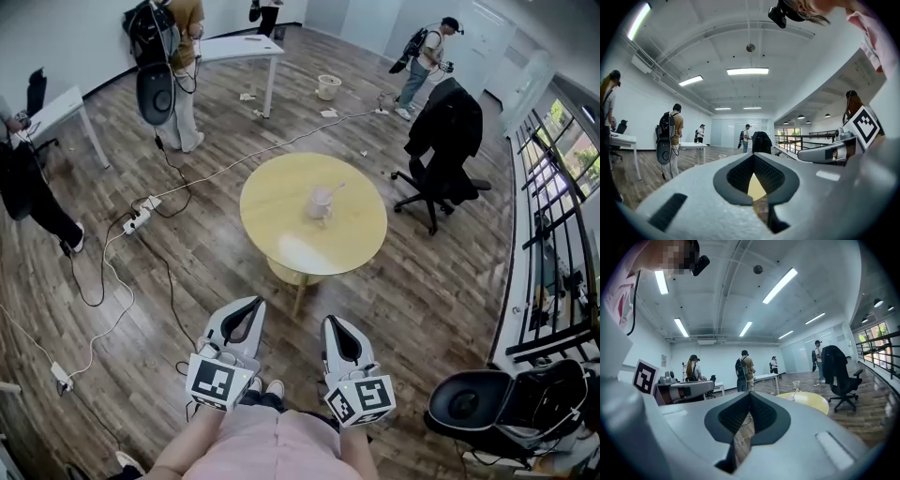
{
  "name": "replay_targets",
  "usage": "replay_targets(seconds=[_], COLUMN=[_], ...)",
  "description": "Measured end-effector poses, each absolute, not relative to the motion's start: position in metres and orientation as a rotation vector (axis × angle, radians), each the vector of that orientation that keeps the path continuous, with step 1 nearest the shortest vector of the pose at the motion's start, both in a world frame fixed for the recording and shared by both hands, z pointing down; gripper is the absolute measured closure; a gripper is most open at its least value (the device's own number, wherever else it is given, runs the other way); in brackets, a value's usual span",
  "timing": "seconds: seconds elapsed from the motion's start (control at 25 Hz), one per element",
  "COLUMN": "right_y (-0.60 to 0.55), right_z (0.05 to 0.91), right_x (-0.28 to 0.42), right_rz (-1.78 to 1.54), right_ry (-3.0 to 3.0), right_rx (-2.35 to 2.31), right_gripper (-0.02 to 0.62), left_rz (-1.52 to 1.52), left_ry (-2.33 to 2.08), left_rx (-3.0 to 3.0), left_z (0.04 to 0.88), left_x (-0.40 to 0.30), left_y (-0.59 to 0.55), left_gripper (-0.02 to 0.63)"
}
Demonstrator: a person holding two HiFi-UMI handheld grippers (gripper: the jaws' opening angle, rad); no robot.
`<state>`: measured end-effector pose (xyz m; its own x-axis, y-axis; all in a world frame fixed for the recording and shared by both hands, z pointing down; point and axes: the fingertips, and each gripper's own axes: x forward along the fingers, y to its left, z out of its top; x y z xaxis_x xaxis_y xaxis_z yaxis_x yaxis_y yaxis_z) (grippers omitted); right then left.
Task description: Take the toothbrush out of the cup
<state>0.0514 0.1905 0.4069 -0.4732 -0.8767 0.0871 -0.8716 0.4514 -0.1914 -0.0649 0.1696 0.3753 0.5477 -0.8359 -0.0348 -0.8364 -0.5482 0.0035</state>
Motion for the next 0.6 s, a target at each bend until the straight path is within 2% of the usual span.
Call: replay_targets(seconds=[0.36,0.6], right_y=[0.177,0.133], right_z=[0.423,0.434], right_x=[0.075,0.077], right_rz=[-0.371,-0.416], right_ry=[2.652,2.655], right_rx=[-1.616,-1.637], right_gripper=[0.591,0.592], left_rz=[0.045,0.035], left_ry=[1.55,1.557], left_rx=[-2.739,-2.752], left_z=[0.39,0.4], left_x=[-0.062,-0.063], left_y=[0.157,0.108], left_gripper=[0.615,0.615])
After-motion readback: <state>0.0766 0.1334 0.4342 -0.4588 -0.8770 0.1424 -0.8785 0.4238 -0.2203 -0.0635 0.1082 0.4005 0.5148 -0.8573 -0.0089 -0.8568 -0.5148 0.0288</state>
